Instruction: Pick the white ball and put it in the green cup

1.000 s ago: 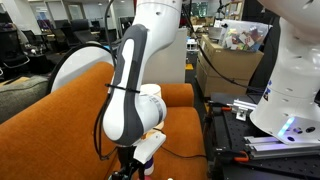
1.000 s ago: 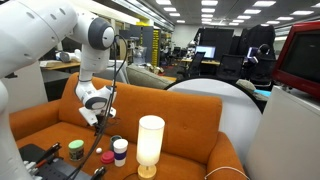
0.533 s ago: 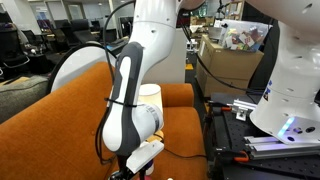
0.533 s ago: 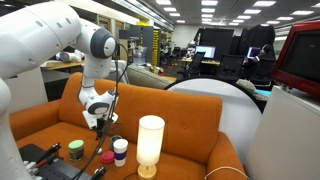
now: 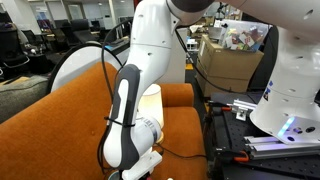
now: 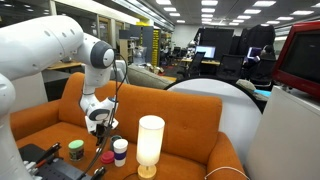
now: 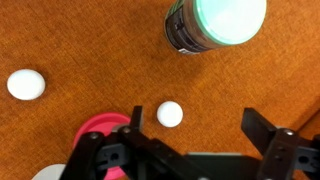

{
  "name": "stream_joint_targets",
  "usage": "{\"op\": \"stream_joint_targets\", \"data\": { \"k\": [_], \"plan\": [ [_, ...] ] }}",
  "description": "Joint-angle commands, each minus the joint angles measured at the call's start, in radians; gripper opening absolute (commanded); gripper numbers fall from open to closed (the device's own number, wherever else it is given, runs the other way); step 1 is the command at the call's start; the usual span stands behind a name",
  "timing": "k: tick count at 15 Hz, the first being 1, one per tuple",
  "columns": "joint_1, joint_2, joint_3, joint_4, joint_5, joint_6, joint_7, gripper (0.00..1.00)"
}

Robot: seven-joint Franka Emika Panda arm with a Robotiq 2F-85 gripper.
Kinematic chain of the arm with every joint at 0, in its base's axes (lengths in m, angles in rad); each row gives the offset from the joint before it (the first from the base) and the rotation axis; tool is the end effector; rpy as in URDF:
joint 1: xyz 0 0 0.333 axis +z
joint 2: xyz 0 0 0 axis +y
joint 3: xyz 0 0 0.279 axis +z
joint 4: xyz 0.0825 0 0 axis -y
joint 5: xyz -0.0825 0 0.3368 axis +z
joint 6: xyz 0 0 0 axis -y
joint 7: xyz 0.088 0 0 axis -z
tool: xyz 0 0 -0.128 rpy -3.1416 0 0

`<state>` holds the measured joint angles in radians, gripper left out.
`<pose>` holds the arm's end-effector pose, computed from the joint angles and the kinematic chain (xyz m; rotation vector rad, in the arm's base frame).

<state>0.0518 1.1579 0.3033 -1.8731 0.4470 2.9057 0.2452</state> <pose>0.4575 0.1748 -0.0771 -2.7278 0.6921 0.3350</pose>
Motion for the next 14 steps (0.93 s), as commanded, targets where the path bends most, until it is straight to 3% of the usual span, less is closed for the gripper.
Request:
{"op": "stream_joint_targets", "data": {
  "k": [1, 7, 14],
  "plan": [
    [-0.001, 0.002, 0.0, 0.004, -0.009, -0.003, 0.009, 1.0],
    [-0.01, 0.055, 0.019, 0.065, -0.004, 0.009, 0.002, 1.0],
    [0.075, 0.153, -0.044, 0.175, 0.002, -0.021, 0.117, 1.0]
  ]
}}
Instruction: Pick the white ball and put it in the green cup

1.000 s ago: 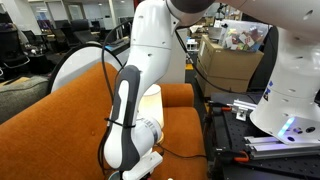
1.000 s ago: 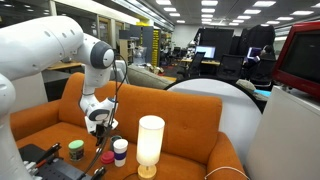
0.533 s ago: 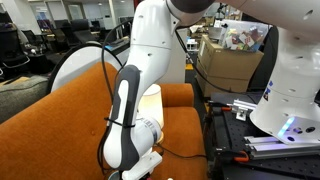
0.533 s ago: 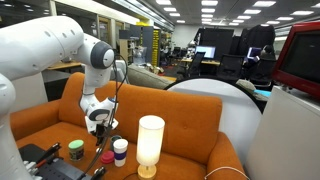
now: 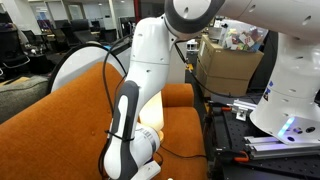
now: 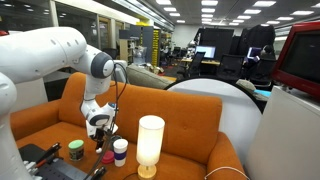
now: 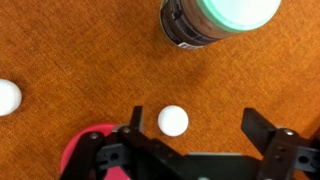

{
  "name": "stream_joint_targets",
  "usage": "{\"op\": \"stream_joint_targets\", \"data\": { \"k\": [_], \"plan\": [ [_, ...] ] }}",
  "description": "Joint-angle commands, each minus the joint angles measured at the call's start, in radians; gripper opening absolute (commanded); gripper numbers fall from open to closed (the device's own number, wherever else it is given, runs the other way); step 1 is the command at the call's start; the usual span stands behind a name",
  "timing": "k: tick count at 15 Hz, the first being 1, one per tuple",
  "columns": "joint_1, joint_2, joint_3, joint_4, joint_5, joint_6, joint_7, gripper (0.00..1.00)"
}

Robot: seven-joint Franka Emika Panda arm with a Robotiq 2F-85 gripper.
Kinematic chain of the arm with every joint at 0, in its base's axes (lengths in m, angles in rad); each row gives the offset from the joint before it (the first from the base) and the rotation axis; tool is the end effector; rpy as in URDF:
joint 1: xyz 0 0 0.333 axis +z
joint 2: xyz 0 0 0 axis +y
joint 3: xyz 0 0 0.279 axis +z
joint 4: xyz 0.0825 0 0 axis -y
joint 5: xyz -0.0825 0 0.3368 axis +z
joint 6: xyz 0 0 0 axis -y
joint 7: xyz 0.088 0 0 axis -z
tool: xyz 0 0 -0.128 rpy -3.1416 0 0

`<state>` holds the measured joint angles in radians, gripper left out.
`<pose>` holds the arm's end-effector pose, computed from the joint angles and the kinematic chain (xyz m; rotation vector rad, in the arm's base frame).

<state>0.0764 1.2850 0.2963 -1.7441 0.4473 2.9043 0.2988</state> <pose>0.4590 0.1820 -0.1139 -2.7007 0.7832 0.3539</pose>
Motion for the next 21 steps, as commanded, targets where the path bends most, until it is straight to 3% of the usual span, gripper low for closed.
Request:
{"op": "stream_joint_targets", "data": {
  "k": [1, 6, 11, 16, 21],
  "plan": [
    [0.069, 0.033, -0.053, 0.055, 0.002, -0.025, 0.087, 1.0],
    [0.173, 0.061, -0.145, 0.116, -0.01, -0.04, 0.196, 1.0],
    [0.217, 0.101, -0.179, 0.175, -0.014, -0.08, 0.25, 1.0],
    [0.168, 0.129, -0.129, 0.233, -0.031, -0.12, 0.186, 1.0],
    [0.157, 0.141, -0.133, 0.286, -0.031, -0.202, 0.191, 1.0]
  ]
}}
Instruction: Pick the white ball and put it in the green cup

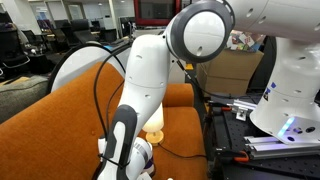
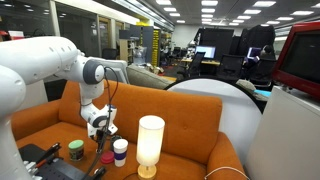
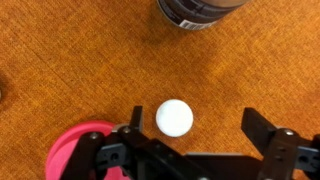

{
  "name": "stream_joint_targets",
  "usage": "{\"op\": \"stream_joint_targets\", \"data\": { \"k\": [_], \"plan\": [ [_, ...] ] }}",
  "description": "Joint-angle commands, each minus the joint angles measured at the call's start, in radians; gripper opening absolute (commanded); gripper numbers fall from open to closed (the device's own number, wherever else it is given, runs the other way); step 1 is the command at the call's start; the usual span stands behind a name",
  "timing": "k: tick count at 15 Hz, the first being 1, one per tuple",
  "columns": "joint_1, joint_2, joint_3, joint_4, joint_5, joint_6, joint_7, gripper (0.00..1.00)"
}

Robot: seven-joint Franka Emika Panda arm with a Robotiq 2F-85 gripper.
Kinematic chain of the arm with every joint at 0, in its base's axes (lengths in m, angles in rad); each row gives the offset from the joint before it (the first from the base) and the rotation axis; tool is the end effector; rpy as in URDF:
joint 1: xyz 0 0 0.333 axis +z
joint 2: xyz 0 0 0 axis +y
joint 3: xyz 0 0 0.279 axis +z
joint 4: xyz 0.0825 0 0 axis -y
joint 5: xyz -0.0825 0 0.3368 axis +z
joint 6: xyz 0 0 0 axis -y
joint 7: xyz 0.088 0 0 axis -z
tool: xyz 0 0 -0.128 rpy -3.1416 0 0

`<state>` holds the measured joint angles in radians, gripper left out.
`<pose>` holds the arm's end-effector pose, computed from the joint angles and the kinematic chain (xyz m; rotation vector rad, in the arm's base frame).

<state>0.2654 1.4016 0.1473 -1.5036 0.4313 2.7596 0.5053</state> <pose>0.4769 0.2006 -0.1456 -2.7917 0.8929 0.3882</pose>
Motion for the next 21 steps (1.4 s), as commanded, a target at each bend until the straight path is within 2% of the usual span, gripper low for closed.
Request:
{"op": "stream_joint_targets", "data": {
  "k": [1, 7, 12, 13, 14, 15, 16, 20, 21],
  "plan": [
    [-0.037, 0.03, 0.016, 0.055, -0.015, -0.076, -0.013, 1.0],
    [-0.052, 0.083, 0.014, 0.124, -0.015, -0.138, -0.009, 1.0],
    [-0.05, 0.068, 0.007, 0.112, -0.011, -0.138, -0.008, 1.0],
    [-0.051, 0.068, 0.007, 0.111, -0.012, -0.138, -0.01, 0.96],
    [-0.052, 0.068, 0.007, 0.11, -0.012, -0.139, -0.012, 0.82],
    [-0.053, 0.068, 0.007, 0.109, -0.011, -0.142, -0.012, 0.71],
    [-0.055, 0.068, 0.007, 0.109, -0.011, -0.143, -0.013, 0.7],
    [-0.065, 0.068, 0.013, 0.109, -0.009, -0.151, -0.022, 0.43],
    [-0.069, 0.068, 0.015, 0.109, -0.009, -0.155, -0.025, 0.41]
  ]
}}
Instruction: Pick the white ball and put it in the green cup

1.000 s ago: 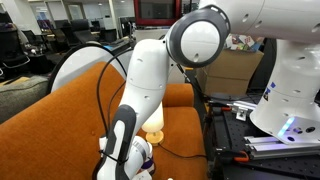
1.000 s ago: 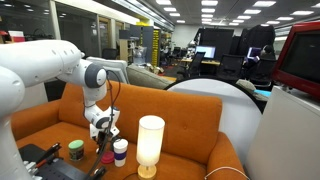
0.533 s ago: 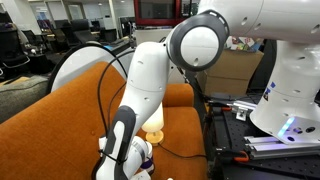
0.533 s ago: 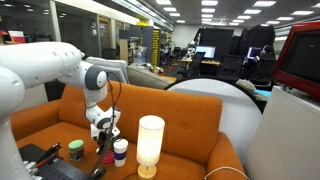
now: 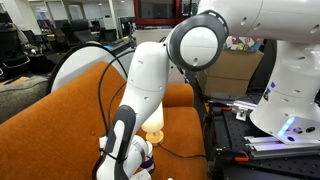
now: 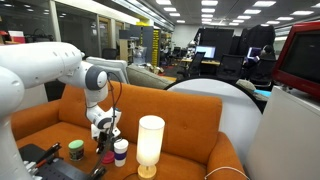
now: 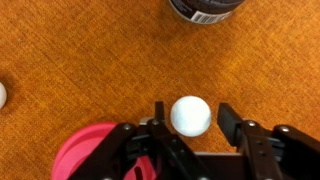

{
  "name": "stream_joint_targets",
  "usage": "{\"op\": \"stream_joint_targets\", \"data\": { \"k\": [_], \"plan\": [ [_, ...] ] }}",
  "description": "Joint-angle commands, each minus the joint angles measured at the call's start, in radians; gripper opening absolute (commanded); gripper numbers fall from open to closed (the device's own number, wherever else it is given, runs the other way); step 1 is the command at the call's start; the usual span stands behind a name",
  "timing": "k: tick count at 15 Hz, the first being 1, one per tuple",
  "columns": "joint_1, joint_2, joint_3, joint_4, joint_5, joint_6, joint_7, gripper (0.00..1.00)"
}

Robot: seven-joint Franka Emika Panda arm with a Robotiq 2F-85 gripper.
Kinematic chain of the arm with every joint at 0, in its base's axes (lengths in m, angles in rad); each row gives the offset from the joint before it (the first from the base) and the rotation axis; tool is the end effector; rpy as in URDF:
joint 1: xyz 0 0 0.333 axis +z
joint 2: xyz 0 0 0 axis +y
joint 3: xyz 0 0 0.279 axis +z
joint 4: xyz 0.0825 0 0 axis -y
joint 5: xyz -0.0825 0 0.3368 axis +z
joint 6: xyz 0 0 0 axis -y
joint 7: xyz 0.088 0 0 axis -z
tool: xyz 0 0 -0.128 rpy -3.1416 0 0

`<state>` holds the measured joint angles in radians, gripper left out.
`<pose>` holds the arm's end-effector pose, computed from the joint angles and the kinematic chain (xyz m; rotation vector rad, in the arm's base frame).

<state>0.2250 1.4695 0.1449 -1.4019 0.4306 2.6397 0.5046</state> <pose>0.4806 0.1850 -0.1638 -2.7549 0.9334 0.5112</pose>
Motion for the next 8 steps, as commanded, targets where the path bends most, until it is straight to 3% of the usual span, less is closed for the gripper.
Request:
{"op": "stream_joint_targets", "data": {
  "k": [1, 3, 4, 6, 8],
  "plan": [
    [-0.032, 0.0, 0.019, 0.007, -0.007, -0.041, -0.026, 0.39],
    [-0.037, 0.0, 0.02, 0.008, -0.007, -0.05, -0.03, 0.35],
    [-0.039, 0.0, 0.021, 0.008, -0.006, -0.052, -0.033, 0.38],
    [-0.042, 0.0, 0.022, 0.008, -0.006, -0.047, -0.04, 0.13],
    [-0.05, 0.0, 0.03, 0.007, -0.004, -0.039, -0.058, 0.12]
  ]
}}
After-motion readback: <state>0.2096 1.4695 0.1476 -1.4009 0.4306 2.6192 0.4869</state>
